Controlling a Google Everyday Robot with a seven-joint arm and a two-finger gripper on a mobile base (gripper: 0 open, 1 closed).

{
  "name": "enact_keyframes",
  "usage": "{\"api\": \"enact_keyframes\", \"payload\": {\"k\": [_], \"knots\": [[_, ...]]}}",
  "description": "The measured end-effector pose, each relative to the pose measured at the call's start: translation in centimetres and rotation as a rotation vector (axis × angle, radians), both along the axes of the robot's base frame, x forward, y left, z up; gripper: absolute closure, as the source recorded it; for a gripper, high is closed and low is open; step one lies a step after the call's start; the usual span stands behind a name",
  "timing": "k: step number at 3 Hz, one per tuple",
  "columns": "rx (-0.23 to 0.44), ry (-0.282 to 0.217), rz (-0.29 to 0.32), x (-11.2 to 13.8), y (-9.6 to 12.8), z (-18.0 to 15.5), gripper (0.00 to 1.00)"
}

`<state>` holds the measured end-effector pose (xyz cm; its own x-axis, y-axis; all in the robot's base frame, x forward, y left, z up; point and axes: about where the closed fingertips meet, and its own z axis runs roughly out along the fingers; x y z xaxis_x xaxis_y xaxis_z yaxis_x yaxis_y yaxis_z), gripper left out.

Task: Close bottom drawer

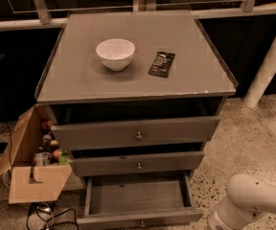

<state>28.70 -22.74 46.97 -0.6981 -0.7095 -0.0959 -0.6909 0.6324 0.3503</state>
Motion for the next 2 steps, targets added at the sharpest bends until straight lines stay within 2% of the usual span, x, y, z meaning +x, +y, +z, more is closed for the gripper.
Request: {"api": "enact_keyframes", "payload": {"k": [1, 2], "knots": [[0.002, 0.001, -0.002, 0.0, 0.0, -0.1, 1.00], [0.018, 0.030, -0.036, 0.2, -0.2, -3.3, 1.00]]}}
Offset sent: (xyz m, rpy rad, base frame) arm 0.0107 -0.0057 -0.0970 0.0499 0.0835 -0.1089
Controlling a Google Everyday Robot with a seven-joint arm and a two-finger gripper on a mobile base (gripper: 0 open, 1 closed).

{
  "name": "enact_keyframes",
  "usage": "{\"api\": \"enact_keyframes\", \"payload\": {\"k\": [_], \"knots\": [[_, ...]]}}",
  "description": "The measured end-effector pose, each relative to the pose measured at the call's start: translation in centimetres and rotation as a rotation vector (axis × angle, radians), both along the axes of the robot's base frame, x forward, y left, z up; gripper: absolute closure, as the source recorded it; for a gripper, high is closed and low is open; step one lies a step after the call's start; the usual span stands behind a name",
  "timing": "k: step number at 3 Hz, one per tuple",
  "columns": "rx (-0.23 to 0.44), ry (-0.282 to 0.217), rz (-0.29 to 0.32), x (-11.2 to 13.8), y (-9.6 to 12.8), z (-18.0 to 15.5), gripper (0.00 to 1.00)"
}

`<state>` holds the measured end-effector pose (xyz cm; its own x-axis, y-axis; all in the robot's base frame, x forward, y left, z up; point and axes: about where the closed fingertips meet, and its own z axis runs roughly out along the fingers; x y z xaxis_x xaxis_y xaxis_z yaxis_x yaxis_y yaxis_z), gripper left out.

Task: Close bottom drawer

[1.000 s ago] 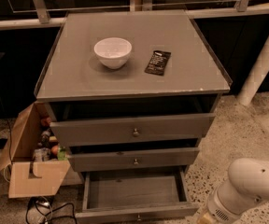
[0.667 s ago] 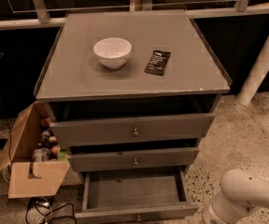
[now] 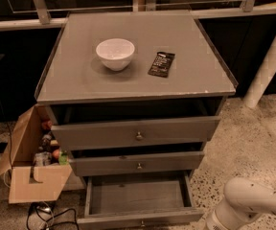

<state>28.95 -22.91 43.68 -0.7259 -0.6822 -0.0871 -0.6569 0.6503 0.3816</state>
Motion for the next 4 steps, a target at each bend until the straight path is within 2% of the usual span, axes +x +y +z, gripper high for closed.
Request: {"api": "enact_keyframes", "payload": {"k": [2, 4], "knots": [[0.032, 0.098, -0.087, 0.2, -0.1, -8.7, 1.00], [0.029, 0.106, -0.112, 0.0, -0.2, -9.3, 1.00]]}}
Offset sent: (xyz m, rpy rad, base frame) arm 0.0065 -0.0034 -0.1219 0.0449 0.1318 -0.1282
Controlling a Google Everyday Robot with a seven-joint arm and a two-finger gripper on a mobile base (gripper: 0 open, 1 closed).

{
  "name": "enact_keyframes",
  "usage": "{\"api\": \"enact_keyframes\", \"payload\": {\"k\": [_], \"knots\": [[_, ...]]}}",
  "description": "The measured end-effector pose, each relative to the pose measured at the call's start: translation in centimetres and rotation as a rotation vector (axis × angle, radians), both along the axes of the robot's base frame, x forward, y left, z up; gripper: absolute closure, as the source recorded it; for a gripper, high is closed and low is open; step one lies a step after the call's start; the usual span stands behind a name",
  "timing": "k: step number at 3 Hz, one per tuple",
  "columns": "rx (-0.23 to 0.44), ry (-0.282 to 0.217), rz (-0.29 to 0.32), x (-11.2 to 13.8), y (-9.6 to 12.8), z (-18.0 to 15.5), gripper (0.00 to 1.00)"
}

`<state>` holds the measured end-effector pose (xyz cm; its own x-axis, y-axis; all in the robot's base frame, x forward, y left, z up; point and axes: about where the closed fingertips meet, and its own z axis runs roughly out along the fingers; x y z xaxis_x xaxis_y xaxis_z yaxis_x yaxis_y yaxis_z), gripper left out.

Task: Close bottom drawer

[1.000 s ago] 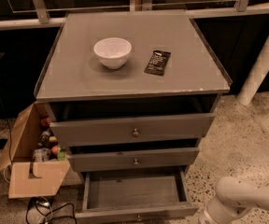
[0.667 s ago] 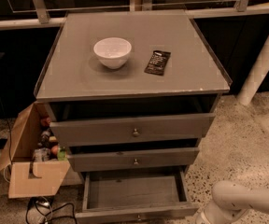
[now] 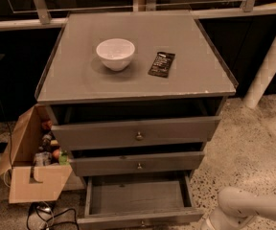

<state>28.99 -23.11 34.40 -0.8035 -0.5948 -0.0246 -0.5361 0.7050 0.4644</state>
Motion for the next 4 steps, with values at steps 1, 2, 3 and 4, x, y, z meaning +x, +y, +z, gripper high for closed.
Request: {"api": "enact_keyframes", "payload": {"k": [1, 2, 3, 4], "knots": [[0.016, -0.007, -0.074, 0.1, -0.5, -1.6, 1.00], [0.037, -0.017, -0.146, 0.4, -1.2, -2.9, 1.00], [0.050, -0.014, -0.199, 0.6, -1.9, -4.0, 1.00], [0.050, -0.014, -0.199, 0.6, -1.9, -4.0, 1.00]]}}
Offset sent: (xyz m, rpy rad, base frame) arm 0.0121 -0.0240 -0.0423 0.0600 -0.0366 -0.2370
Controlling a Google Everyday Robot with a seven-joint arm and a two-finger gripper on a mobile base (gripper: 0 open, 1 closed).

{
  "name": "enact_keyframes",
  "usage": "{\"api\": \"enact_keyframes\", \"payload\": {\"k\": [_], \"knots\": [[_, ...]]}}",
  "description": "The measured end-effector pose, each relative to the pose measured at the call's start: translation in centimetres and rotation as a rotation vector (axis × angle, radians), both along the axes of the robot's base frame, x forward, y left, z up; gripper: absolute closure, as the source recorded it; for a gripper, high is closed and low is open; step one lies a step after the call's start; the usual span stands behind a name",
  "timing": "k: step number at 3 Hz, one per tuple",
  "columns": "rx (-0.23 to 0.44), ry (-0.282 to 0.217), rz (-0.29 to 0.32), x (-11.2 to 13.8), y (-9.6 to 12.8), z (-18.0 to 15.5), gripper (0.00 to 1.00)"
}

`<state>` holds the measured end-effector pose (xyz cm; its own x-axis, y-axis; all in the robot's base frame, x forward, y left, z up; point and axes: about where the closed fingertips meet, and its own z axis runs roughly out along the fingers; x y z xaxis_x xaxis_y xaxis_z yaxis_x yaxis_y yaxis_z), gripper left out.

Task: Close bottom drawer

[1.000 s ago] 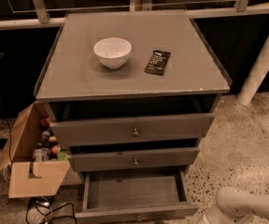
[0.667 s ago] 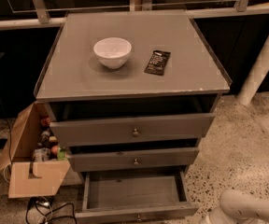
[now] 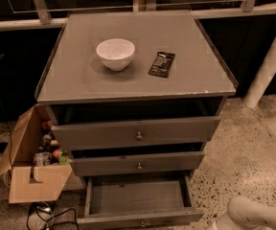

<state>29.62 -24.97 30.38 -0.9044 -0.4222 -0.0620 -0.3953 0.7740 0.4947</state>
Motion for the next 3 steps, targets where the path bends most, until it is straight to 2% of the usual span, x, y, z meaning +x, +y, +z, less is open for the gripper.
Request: {"api": "enact_keyframes", "payload": {"k": [1, 3], "knots": [[0.015, 0.012, -0.031, 0.1, 0.0, -1.5, 1.00], [0.069, -0.001, -0.150, 1.7, -0.7, -4.7, 1.00]]}}
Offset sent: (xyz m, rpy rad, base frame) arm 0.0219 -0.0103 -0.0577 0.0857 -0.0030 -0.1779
